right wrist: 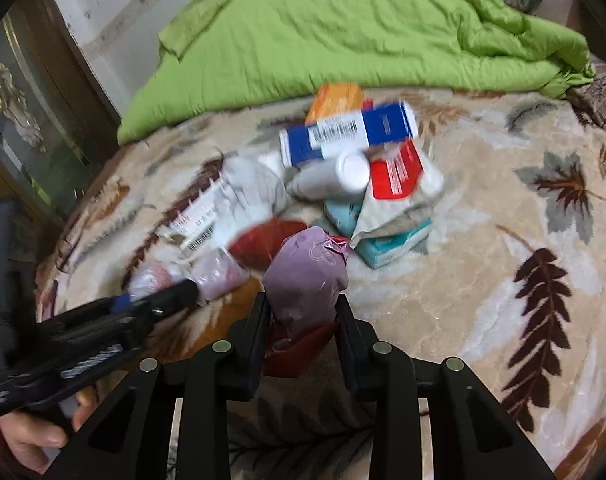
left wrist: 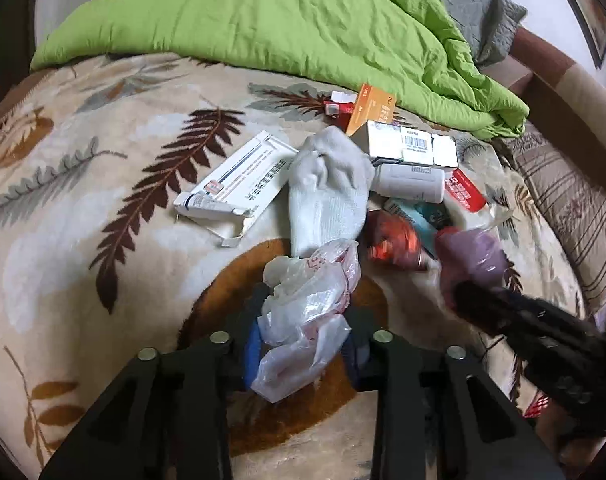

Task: Collect trash
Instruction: 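Grasp the clear plastic bag with the left tool while the right tool grasps the pink bag, then lift the clear bag with the left tool while the right tool lifts the pink bag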

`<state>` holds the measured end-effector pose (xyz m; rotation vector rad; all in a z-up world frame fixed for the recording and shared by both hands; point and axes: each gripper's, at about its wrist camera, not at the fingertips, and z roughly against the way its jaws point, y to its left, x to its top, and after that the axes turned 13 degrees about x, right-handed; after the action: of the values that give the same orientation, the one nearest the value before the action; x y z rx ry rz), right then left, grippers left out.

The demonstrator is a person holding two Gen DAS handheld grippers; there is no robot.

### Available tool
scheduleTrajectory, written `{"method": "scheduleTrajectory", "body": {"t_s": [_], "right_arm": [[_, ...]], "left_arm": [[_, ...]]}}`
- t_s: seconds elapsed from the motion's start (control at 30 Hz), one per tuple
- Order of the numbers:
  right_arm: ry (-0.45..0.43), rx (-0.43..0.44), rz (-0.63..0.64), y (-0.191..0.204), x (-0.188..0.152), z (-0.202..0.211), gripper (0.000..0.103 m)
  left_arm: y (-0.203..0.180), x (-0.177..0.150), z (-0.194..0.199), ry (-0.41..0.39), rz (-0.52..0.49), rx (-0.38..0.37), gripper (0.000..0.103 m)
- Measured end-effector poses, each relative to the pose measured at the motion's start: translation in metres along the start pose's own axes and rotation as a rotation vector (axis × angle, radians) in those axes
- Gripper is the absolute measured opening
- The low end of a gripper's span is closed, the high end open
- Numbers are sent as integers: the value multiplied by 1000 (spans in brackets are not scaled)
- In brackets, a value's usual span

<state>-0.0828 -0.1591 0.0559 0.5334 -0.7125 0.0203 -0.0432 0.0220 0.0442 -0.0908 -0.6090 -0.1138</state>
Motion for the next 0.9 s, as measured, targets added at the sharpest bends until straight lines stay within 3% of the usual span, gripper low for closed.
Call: {"method": "scheduleTrajectory", "body": {"t_s": [0.13, 0.23, 0.37, 0.9], "right_arm": [[-94, 3, 32, 12, -5, 26, 34], [-156, -19, 54, 19, -8, 42, 34], [-166, -21, 23, 14, -6, 45, 34], [-142, -21, 11, 10, -7, 39, 34]], "left_arm": [[-11, -4, 18, -87, -51, 24, 29], [-14, -9, 42, -204, -57, 27, 29], [-19, -11, 57, -288, -60, 67, 29], [-15, -10, 50, -258, -29, 78, 29]]}}
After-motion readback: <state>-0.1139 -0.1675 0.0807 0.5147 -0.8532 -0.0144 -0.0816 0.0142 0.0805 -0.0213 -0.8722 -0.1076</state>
